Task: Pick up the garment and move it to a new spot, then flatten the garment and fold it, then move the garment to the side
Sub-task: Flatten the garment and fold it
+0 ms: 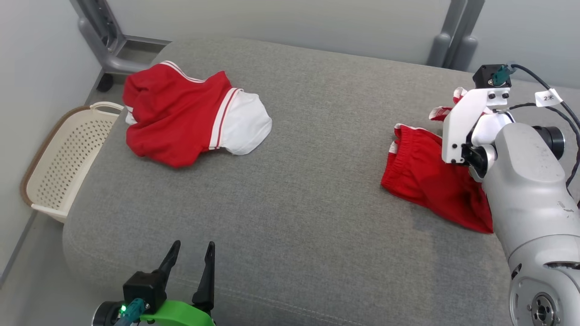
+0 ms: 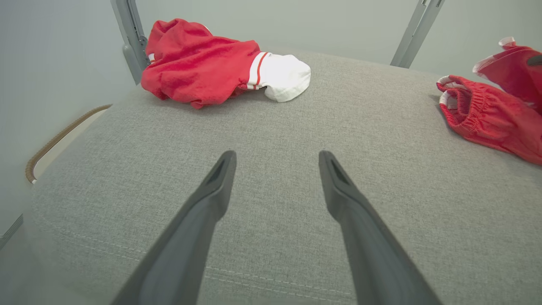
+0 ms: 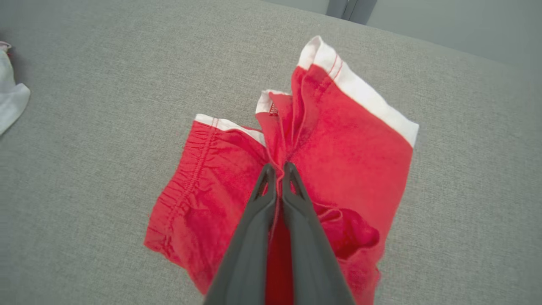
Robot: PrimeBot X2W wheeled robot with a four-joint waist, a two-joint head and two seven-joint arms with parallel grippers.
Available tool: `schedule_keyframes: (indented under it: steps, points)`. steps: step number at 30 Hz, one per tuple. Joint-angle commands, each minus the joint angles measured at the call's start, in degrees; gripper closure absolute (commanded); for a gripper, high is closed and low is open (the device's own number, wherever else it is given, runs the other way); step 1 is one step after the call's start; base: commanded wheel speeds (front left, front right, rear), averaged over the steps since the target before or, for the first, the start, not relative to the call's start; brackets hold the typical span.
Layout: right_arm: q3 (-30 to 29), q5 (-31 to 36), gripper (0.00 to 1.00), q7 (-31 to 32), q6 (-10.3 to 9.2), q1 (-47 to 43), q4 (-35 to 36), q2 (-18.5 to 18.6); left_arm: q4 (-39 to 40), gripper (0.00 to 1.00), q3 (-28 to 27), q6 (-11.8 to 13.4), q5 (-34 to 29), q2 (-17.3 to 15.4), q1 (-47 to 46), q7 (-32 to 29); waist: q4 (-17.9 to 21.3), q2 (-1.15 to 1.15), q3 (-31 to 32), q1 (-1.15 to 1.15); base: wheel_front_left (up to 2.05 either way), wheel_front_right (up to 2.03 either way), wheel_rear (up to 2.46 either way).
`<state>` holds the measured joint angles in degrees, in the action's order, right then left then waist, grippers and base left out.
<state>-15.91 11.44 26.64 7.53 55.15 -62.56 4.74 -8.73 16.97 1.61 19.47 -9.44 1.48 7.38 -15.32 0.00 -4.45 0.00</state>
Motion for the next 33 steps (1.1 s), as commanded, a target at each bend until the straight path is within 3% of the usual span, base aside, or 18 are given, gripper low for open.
schedule_keyframes:
  steps: [1, 8, 18, 20, 28, 33]
  points:
    - [0.1, -0.2, 1.0, -0.3, -0.08, 0.6, -0.1, 0.0, 0.2, 0.0, 0.1, 0.2, 0.3, -0.1, 0.6, -0.1, -1.8, 0.0, 0.4, 0.0, 0.0, 0.0, 0.0]
    - [1.0, -1.3, 1.0, -0.9, -0.08, 1.6, -2.1, -1.0, 0.2, 0.0, 0.4, 0.5, 0.6, 0.0, 1.2, -0.1, -4.8, 0.0, 0.2, 0.0, 0.0, 0.0, 0.0]
    - [1.6, -0.6, 1.0, 0.3, -0.08, 0.6, -5.4, -1.5, -0.9, 0.0, 0.9, 0.5, 1.3, 0.6, 0.0, 0.8, -5.9, 0.0, -0.7, 0.0, 0.0, 0.0, 0.0]
    - [1.7, -1.9, 0.0, -0.2, -0.09, 1.3, -5.8, -1.6, -1.1, 0.0, 0.8, 0.6, 1.5, 0.6, -0.1, 0.8, -5.7, 0.0, -0.7, 0.0, 0.0, 0.0, 0.0]
    - [4.1, -7.9, 0.0, -6.4, -0.08, 3.7, -5.3, -1.6, -1.5, 0.0, 0.3, 1.0, 2.0, 0.0, -0.1, 1.4, -3.4, 0.0, 0.7, 0.0, 0.0, 0.0, 0.0]
    - [6.9, -8.9, 0.0, -10.1, -0.08, 0.6, -4.9, 1.9, -1.4, 0.0, 0.9, 1.1, 2.1, 0.3, 0.2, 1.2, -1.7, 0.0, 1.9, 0.0, 0.0, 0.0, 0.0]
